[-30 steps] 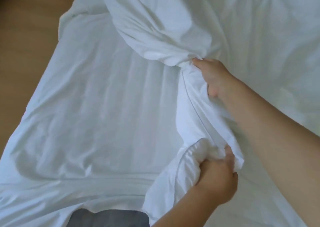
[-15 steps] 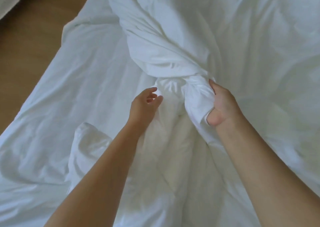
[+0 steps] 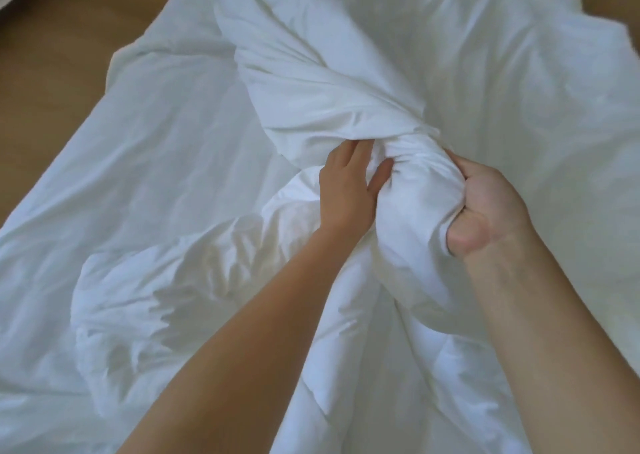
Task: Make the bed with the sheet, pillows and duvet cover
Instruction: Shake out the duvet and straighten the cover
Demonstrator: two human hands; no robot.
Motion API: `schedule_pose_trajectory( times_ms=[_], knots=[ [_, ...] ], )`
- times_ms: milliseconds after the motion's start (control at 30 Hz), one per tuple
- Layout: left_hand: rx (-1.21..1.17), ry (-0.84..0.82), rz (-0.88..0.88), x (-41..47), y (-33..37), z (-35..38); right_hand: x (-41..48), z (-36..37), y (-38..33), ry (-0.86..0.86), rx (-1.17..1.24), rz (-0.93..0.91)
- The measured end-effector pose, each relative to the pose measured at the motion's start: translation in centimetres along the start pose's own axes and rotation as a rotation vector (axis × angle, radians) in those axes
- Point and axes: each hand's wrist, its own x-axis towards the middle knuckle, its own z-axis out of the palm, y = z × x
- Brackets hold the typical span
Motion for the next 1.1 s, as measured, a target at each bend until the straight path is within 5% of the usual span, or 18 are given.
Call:
schedule_pose_trajectory(
  times_ms=[233,333,400,500,600,700,833,1000,1100],
  knots=[
    [0.281,-0.18,-0.004,4.7,0.1,3.1,2.0,-1.1,-5.5,0.131,-0.321,-0.223],
    [0.429,-0.232,0.054,6.6,-0.4,4.5,4.0,-2.5,-7.2,0.603,-0.992,-0.671],
    [0.438,-0.247,0.05,7.7,-0.9,4.7,4.5,-3.2,-6.5,0.749,-1.469,-0.991],
    [0.258,-0.223,-0.014,9.2,-1.2,3.9,5.4,-4.0,-2.7,0.443,-1.882,-1.279],
    [0.12,-0.282,-0.124,9.2,-1.4,1.6,6.4,-4.1,1.5,0.207,-2.247,-0.888],
    [-0.017,-0.384,-0.222,8.0,-2.3,-2.3,7.3,-3.6,4.1,0.227,-2.36,-0.745],
    [-0.299,-0.386,-0.352,6.7,-5.0,-8.4,7.3,-0.9,5.6,0.185,-2.175,-1.123],
    [-0.183,-0.334,-0.393,4.3,-7.9,-10.8,5.8,1.4,4.9,-0.1,-1.982,-1.297],
    [-0.111,-0.287,-0.381,5.1,-9.4,-10.6,3.6,1.0,5.2,-0.07,-1.8,-1.154]
  ],
)
